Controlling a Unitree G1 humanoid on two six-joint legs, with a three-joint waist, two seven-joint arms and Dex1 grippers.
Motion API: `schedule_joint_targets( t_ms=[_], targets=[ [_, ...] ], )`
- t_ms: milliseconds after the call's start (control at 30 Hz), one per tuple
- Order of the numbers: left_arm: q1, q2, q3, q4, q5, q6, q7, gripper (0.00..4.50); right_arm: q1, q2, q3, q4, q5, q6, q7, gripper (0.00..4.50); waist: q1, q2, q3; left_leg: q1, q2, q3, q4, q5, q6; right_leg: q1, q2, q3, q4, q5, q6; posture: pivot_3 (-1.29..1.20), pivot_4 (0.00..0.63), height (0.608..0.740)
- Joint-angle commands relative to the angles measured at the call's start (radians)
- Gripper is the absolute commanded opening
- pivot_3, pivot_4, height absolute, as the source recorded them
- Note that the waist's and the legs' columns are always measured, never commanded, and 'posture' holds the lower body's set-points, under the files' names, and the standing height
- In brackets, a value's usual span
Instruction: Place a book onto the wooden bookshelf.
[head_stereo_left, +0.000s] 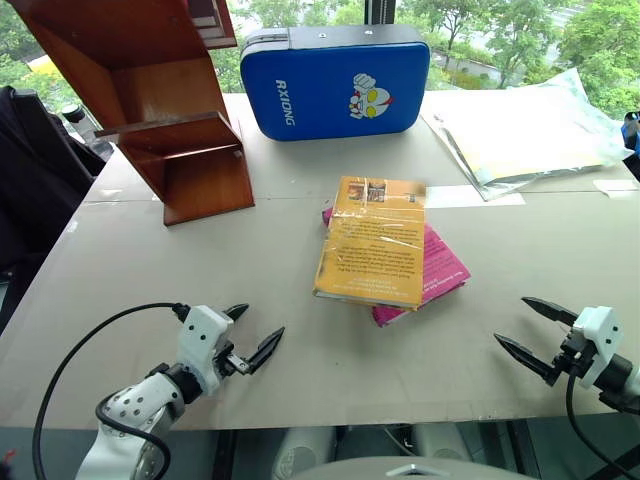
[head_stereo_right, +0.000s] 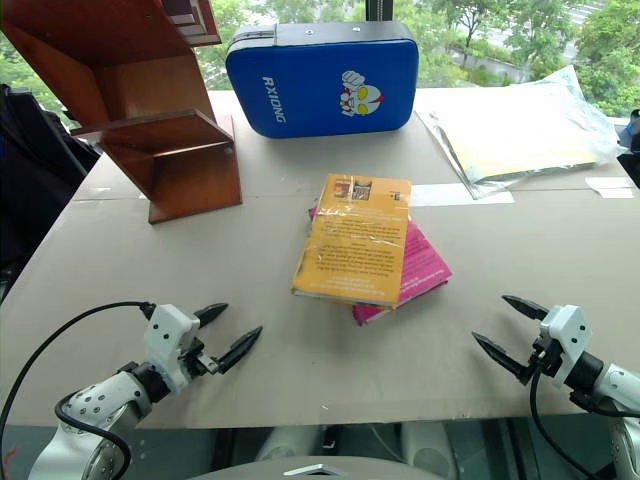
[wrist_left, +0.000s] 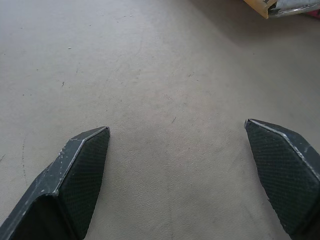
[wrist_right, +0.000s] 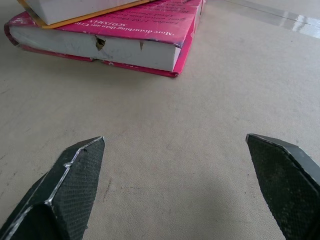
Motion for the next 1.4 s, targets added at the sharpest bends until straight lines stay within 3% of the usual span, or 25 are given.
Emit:
schedule_joint_targets(
  t_ms=[33,467,867,1133,1233,1400],
  targets=[
    [0.026,-0.003,0.015,-0.029,0.006,-0.026,0.006,4.44,-0.004,-0.021,-0.035,-0.016,0.021,-0.003,0.021,4.5,0.0,0.0,0.0,0.0,0.0,0.0,0.0,0.0,0.0,0.0,0.0,0.0,0.0,0.0,0.0,0.0,0.15,0.74],
    [0.021,0.008,0.011,0.0,0.002,-0.052,-0.003,4.44,0.013,-0.016,-0.048,-0.012,0.021,-0.005,0.024,4.5,0.0,0.0,0.0,-0.001,0.0,0.0,0.0,0.0,0.0,-0.001,0.0,0.0,0.0,0.0,0.0,0.0,0.15,0.74],
    [-0.077,0.019,0.019,0.021,-0.053,0.01,-0.027,4.44,0.025,-0.018,-0.051,-0.056,0.024,-0.001,0.012,4.5,0.001,0.0,0.0,-0.001,0.0,0.0,0.0,-0.001,-0.001,-0.001,0.0,-0.001,0.0,0.0,0.0,0.0,0.15,0.74],
    [-0.366,0.124,0.044,0.093,-0.373,0.431,-0.106,4.44,0.145,-0.07,-0.113,-0.364,0.163,0.137,0.018,4.5,0.001,0.002,0.0,-0.004,0.001,-0.003,0.002,0.0,0.001,-0.002,0.001,-0.009,0.0,0.0,0.0,0.0,0.15,0.74],
    [-0.571,0.15,-0.008,0.254,-0.45,0.614,-0.166,4.44,0.166,-0.071,-0.134,-0.451,0.215,0.192,-0.001,4.5,0.0,0.001,0.001,-0.004,0.0,-0.003,0.002,0.0,0.001,-0.002,0.002,-0.01,0.0,0.0,0.0,0.0,0.15,0.74],
    [-0.887,0.102,-0.033,0.561,-0.554,0.904,-0.225,4.44,0.189,-0.065,-0.159,-0.538,0.257,0.24,-0.022,4.5,0.0,-0.001,0.001,-0.005,-0.002,-0.005,0.004,0.001,0.001,-0.001,0.005,-0.013,0.001,0.003,0.005,0.0,0.15,0.74]
  ],
)
